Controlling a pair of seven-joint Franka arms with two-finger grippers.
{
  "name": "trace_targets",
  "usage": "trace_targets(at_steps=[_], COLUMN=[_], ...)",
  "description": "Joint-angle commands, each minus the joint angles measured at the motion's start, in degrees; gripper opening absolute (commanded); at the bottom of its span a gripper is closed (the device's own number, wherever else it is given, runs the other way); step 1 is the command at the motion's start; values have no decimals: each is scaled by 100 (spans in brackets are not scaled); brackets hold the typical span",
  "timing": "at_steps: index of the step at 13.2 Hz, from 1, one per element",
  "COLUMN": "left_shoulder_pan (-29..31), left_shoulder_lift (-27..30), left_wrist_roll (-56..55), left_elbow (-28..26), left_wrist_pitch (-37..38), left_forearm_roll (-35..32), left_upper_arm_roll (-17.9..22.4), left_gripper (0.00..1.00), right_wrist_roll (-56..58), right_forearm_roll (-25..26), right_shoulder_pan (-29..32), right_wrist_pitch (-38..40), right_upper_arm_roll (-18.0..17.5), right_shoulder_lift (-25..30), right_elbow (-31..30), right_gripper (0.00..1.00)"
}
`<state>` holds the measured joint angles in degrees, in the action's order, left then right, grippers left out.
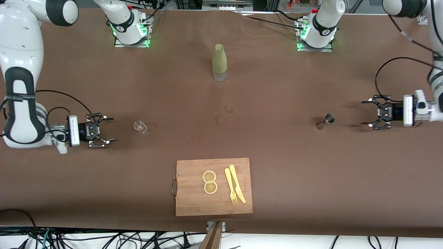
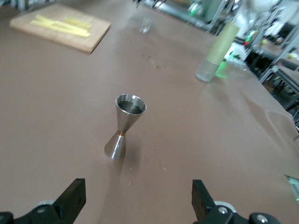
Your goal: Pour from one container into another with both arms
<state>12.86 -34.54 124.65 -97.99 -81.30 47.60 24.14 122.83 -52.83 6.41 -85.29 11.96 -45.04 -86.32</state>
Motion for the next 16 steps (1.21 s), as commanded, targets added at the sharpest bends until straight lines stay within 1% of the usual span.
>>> trace_targets(at_steps=[1, 4, 5, 6, 7, 9, 10, 11, 12, 13, 14, 15, 16], left_shoulder_pan=[-99, -450, -616, -731, -784, -1231, -1259, -1277, -1408, -1505, -1506, -1506, -1514], left_shoulder_lift=[990, 1554, 1930, 2299, 2616, 3205, 3417, 3558, 3699, 3831, 3928, 3998, 4069], left_wrist_roll=[-1745, -3556, -4423, -5337, -6138, -7878, -8582, -9198, -9944, -10735, -11291, -11731, -12275], left_elbow=[-133, 130, 131, 131, 140, 122, 79, 61, 52, -53, -114, -246, -369], left_wrist_pitch=[-438, -553, -815, -1026, -1081, -1116, -1090, -1090, -1073, -1003, -933, -932, -941], left_forearm_roll=[-732, -1331, -1767, -2337, -2691, -3473, -3677, -4053, -4440, -4591, -4619, -4724, -4855], left_upper_arm_roll=[-32, -32, -58, -224, -469, -629, -891, -1128, -1279, -1419, -1604, -1805, -1860], left_gripper=[100, 100, 100, 100, 100, 100, 100, 100, 100, 100, 100, 100, 100], right_wrist_roll=[-1019, -2180, -2584, -2954, -3210, -4051, -4430, -4773, -5029, -5380, -5983, -6677, -7302], right_forearm_roll=[334, 913, 1106, 1247, 1301, 1931, 2108, 2354, 2582, 2802, 3126, 3338, 3523], right_shoulder_pan=[-149, -237, -246, -272, -359, -430, -439, -448, -465, -596, -632, -650, -763], right_wrist_pitch=[-6, -32, -32, -75, -276, -480, -498, -498, -515, -524, -602, -690, -708], right_upper_arm_roll=[43, 43, 43, 17, 43, -9, -18, -62, -88, -80, -89, -132, -159], right_shoulder_lift=[503, 1030, 1180, 1286, 1478, 1883, 2085, 2217, 2384, 2577, 2875, 3217, 3516], right_elbow=[-95, -52, -8, 36, 19, -42, -112, -122, -148, -209, -392, -655, -945], right_gripper=[100, 100, 100, 100, 100, 100, 100, 100, 100, 100, 100, 100, 100])
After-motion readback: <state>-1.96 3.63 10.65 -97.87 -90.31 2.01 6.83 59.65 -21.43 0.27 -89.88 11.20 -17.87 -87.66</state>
